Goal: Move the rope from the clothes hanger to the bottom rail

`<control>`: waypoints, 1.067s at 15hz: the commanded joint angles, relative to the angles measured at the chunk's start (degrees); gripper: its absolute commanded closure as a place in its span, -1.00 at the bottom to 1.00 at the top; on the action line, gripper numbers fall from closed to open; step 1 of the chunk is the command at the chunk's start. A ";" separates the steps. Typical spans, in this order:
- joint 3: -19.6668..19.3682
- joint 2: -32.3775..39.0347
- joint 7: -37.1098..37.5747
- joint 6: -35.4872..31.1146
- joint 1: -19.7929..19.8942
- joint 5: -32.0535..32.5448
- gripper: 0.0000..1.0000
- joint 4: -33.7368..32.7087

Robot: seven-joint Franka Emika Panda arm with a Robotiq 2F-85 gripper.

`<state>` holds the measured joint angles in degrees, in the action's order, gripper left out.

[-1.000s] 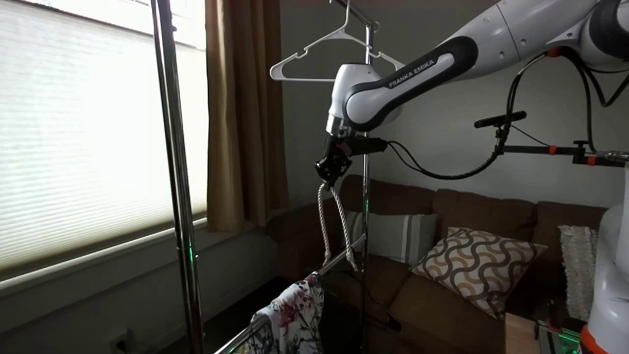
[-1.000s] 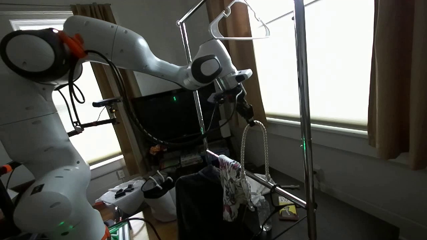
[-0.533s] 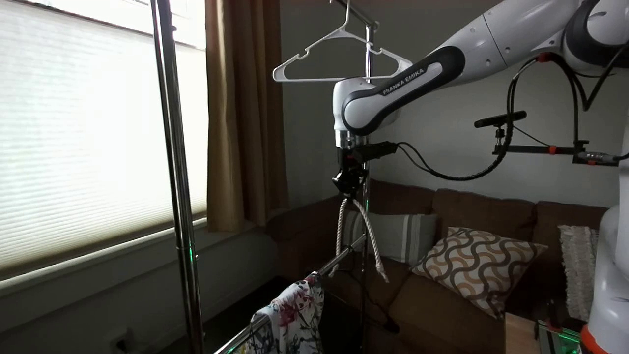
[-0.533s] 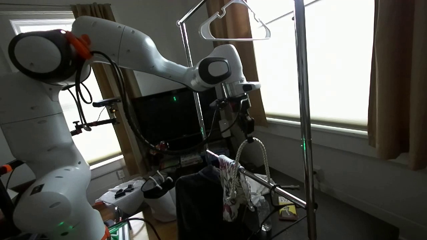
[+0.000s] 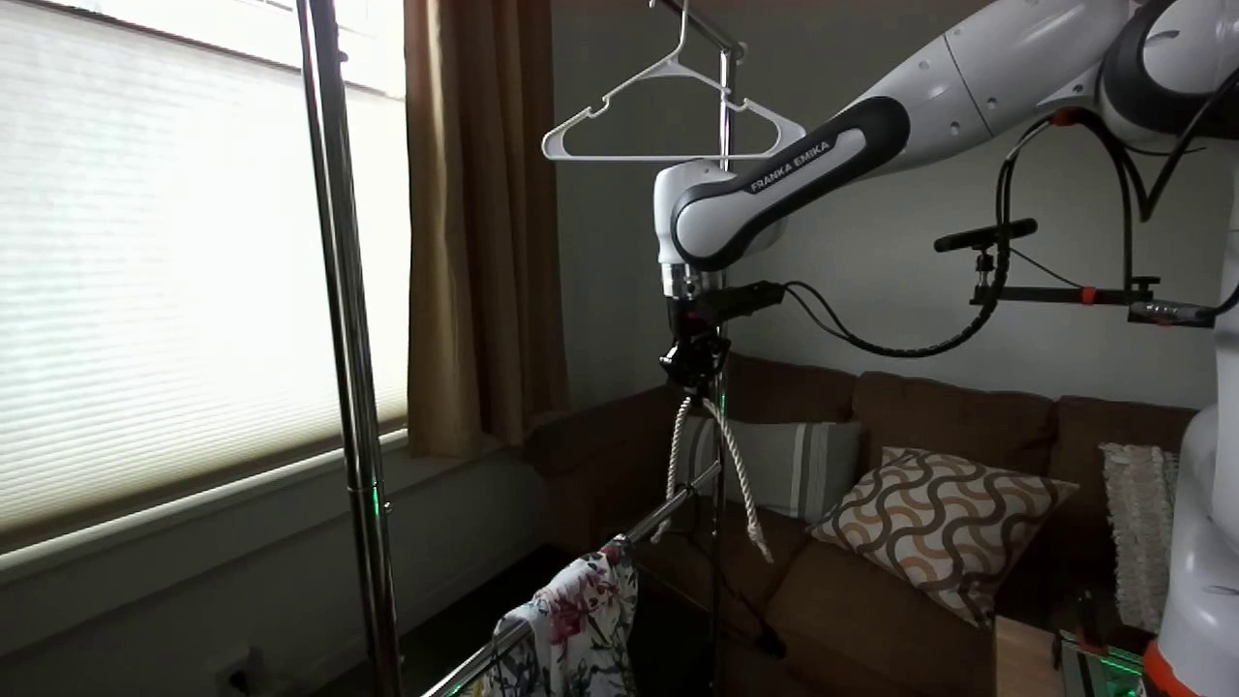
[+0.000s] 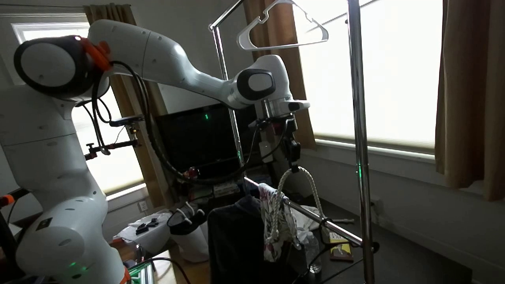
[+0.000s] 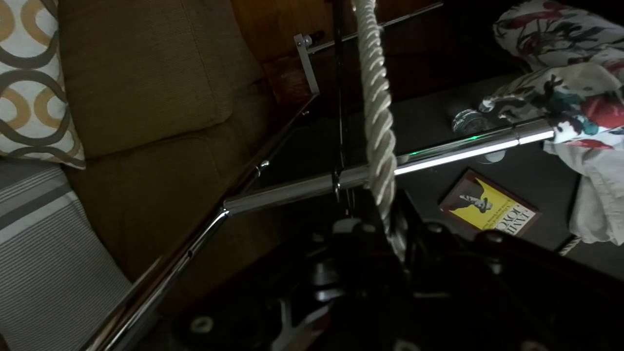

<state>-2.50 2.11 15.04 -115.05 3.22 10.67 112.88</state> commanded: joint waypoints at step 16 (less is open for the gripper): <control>1.21 19.92 0.55 -9.37 -5.10 -5.28 0.94 -6.88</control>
<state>-0.75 20.38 14.64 -124.19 -0.64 5.41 107.98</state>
